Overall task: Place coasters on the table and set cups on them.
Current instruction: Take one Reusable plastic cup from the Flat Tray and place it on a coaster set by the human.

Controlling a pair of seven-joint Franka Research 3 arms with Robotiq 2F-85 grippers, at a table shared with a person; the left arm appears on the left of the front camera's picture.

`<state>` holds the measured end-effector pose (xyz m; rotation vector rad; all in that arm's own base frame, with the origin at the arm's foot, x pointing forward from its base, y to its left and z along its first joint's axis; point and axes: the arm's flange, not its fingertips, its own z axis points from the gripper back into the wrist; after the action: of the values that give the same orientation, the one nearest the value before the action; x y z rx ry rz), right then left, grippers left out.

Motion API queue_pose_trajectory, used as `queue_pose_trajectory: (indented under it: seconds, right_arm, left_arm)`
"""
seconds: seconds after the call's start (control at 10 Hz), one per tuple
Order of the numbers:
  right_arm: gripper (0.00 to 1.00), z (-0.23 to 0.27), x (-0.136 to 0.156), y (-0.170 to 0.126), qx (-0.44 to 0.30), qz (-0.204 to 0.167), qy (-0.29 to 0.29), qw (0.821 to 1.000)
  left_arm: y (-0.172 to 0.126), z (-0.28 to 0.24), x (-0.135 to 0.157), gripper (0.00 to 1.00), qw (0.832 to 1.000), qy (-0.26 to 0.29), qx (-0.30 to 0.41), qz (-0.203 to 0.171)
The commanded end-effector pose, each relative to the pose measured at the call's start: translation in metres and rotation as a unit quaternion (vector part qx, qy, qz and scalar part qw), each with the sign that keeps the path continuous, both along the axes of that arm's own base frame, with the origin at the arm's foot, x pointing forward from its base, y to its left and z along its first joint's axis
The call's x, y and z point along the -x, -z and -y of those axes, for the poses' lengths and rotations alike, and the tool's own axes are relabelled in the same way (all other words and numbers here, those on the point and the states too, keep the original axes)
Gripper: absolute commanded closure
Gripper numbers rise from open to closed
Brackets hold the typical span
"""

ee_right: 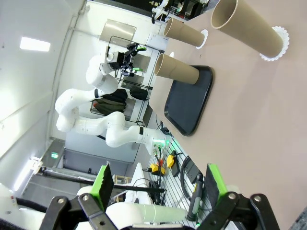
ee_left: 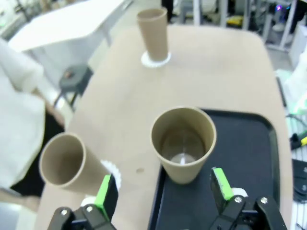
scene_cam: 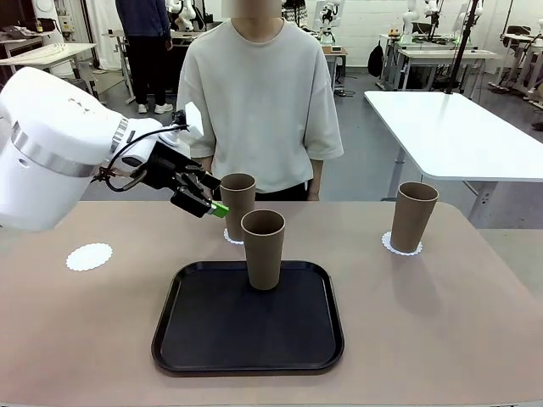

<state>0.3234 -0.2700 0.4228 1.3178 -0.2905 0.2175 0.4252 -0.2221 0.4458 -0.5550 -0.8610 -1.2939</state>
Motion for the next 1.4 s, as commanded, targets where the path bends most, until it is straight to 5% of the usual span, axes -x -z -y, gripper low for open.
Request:
queue_pose_trajectory:
  seconds: [0.0,1.1,1.3]
  right_arm:
    - [0.0,0.0,0.001,-0.002,0.0,-0.008,0.003,1.0]
    - [0.0,0.0,0.001,-0.002,0.0,-0.008,0.003,1.0]
    - [0.0,0.0,0.001,-0.002,0.0,-0.008,0.003,1.0]
  left_arm:
    - [0.037,-0.019,-0.016,0.0,0.999,0.038,0.033,-0.009]
    - [0.049,-0.026,-0.016,0.0,0.997,0.057,0.041,-0.034]
    - [0.068,-0.032,-0.038,0.0,0.99,0.092,0.064,-0.083]
